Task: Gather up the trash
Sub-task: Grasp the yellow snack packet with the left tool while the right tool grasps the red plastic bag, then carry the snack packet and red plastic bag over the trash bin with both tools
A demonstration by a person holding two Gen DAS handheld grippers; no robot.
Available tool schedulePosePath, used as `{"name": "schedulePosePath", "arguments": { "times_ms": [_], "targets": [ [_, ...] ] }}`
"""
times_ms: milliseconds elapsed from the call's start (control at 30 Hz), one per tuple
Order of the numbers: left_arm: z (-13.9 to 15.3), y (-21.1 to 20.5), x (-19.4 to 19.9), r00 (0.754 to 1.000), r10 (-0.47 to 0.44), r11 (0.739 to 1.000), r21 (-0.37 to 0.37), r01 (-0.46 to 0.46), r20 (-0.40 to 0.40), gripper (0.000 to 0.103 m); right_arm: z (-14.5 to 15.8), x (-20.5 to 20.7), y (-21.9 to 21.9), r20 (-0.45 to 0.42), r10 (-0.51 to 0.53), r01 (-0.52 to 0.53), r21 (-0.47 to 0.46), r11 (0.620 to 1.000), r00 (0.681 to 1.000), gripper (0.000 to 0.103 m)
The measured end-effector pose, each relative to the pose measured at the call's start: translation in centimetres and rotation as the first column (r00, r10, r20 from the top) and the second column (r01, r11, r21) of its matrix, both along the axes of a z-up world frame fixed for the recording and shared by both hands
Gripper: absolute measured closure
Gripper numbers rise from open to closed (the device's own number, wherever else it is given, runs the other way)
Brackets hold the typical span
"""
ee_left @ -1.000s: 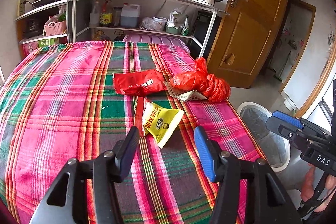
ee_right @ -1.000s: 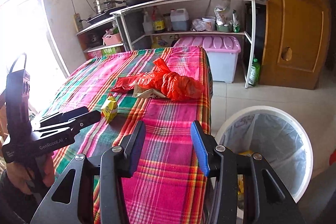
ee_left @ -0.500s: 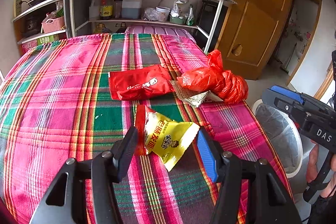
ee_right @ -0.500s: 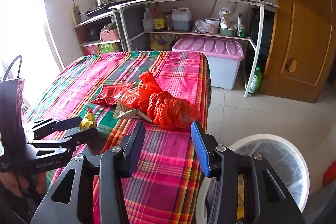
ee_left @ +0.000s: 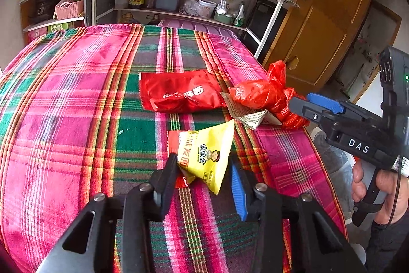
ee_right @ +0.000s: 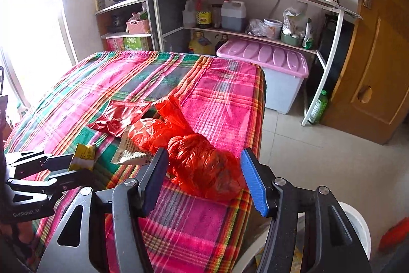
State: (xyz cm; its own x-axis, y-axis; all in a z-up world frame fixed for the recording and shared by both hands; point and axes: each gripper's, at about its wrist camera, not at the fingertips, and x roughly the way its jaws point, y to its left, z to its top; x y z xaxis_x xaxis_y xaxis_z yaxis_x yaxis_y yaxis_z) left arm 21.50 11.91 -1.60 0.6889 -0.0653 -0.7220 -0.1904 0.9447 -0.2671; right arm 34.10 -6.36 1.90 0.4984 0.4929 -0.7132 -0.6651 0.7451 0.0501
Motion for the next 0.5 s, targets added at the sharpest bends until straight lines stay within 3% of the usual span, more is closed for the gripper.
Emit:
{"name": "schedulePosePath", "arguments": {
  "times_ms": [500],
  "targets": [
    [0.5, -0.2, -0.7, 1.000, -0.008, 1.000, -0.009, 0.008, 0.030, 0.070, 0.0, -0.9, -0.1, -0.029, -0.019, 0.019, -0.007, 1.000, 0.999, 0.052]
  ]
}}
